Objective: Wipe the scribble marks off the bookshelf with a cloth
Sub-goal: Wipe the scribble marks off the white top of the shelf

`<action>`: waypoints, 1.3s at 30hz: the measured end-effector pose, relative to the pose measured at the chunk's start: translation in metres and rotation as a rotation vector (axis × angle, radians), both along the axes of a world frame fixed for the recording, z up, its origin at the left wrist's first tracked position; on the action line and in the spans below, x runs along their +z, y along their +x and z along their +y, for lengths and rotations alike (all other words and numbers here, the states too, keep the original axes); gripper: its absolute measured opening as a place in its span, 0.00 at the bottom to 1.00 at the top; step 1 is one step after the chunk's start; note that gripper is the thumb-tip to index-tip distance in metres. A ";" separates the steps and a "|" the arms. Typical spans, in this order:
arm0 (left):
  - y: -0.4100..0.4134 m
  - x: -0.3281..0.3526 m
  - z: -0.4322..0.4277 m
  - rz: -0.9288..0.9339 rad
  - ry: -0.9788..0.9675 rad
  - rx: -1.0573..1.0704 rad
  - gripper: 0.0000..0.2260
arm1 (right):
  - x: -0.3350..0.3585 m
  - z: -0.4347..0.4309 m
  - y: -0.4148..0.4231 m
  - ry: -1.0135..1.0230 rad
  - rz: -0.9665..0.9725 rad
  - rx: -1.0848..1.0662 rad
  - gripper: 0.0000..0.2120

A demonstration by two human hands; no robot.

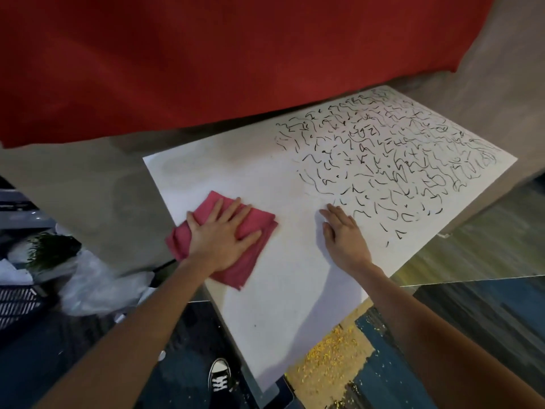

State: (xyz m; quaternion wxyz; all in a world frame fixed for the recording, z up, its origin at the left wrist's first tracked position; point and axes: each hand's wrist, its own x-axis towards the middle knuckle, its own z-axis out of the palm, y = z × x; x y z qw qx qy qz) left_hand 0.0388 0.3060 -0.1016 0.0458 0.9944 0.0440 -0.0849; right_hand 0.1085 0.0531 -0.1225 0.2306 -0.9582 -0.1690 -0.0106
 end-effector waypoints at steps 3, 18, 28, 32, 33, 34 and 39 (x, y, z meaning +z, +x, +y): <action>0.037 0.001 0.031 -0.006 -0.020 0.121 0.30 | -0.001 0.001 0.000 0.018 -0.004 0.007 0.27; -0.061 -0.004 -0.084 -0.010 -0.047 0.144 0.41 | 0.007 0.004 0.002 0.043 0.002 -0.002 0.19; -0.092 -0.008 -0.096 -0.020 -0.044 0.068 0.42 | 0.012 0.003 -0.015 0.090 -0.003 -0.040 0.19; -0.055 -0.004 -0.088 -0.017 -0.054 0.101 0.35 | 0.010 0.000 -0.022 0.157 0.006 -0.079 0.19; -0.043 -0.004 -0.087 -0.022 -0.055 0.108 0.33 | 0.011 -0.001 -0.023 0.172 0.017 -0.088 0.19; -0.031 -0.003 -0.086 -0.032 -0.055 0.110 0.32 | 0.012 -0.003 -0.024 0.189 0.031 -0.099 0.19; 0.026 -0.004 -0.087 -0.073 -0.072 0.144 0.31 | 0.020 -0.014 -0.010 0.249 -0.005 -0.149 0.19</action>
